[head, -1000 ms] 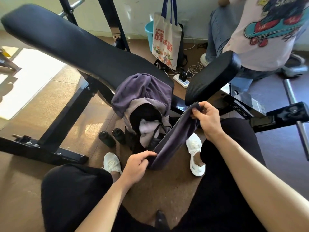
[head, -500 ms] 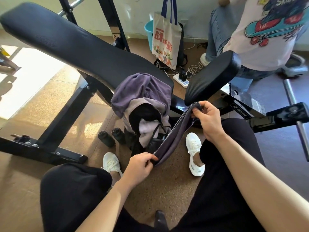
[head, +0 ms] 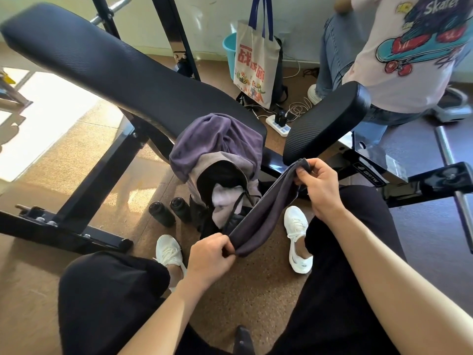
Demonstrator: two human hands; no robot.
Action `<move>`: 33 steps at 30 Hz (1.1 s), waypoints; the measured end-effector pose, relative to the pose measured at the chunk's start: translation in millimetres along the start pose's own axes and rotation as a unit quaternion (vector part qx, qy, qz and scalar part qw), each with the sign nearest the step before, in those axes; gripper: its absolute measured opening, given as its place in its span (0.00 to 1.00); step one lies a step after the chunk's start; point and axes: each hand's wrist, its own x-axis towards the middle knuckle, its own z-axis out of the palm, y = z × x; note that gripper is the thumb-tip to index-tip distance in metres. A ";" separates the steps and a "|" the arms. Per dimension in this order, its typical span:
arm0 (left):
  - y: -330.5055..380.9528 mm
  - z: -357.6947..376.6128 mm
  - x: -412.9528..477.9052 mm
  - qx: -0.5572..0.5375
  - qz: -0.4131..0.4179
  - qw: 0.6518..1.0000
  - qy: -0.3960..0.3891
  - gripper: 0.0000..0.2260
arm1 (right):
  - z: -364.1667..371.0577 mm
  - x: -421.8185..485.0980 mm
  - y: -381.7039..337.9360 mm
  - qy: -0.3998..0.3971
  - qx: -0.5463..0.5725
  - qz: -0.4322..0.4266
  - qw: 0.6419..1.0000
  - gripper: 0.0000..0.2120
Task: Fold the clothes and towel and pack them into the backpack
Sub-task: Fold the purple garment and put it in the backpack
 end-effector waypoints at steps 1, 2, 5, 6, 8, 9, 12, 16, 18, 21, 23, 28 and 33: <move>-0.7 -2.6 1.1 -0.023 -0.016 0.999 0.017 0.07 | -0.4 1.5 0.4 0.012 -0.009 0.008 1.000 0.06; -1.2 -6.3 2.1 -0.047 -0.030 0.998 0.033 0.08 | -1.1 2.7 0.7 0.024 -0.023 0.014 0.999 0.06; -5.4 -20.1 7.0 -0.215 -0.097 0.969 0.072 0.13 | -4.7 9.8 9.7 0.053 -0.103 0.017 0.993 0.03; -6.9 -24.6 9.2 -0.275 -0.122 0.950 0.085 0.12 | -5.6 11.0 11.4 0.054 -0.141 0.014 0.989 0.02; -5.6 -35.5 14.5 -0.398 -0.165 0.897 0.103 0.09 | -5.3 12.9 15.1 0.050 -0.215 0.008 0.975 0.03; -4.8 -40.9 16.6 -0.463 -0.182 0.861 0.106 0.09 | -3.4 12.4 15.0 0.043 -0.229 0.003 0.972 0.03; -7.2 -52.8 19.5 -0.595 -0.210 0.773 0.065 0.07 | 4.5 7.5 11.5 0.015 -0.210 0.001 0.978 0.01; -7.4 -56.2 16.7 -0.604 -0.264 0.751 0.026 0.09 | 5.8 6.7 15.4 -0.005 -0.194 0.011 0.981 0.04; -9.4 -54.3 18.0 -0.542 -0.273 0.794 0.028 0.12 | 4.5 7.2 15.5 -0.009 -0.168 0.024 0.985 0.04; -16.5 -52.0 22.3 -0.528 -0.289 0.796 0.058 0.09 | 5.1 5.4 11.3 -0.019 -0.129 0.038 0.991 0.04; -24.5 -50.8 24.1 -0.537 -0.317 0.780 0.049 0.20 | 6.5 3.4 8.3 -0.022 -0.098 0.052 0.994 0.04; -29.7 -47.7 24.5 -0.478 -0.339 0.810 -0.005 0.13 | 7.4 0.5 3.0 -0.018 -0.052 0.061 0.997 0.04; -24.4 -45.7 31.5 -0.530 -0.324 0.776 0.110 0.14 | 8.0 1.1 10.3 -0.019 -0.109 0.020 0.994 0.04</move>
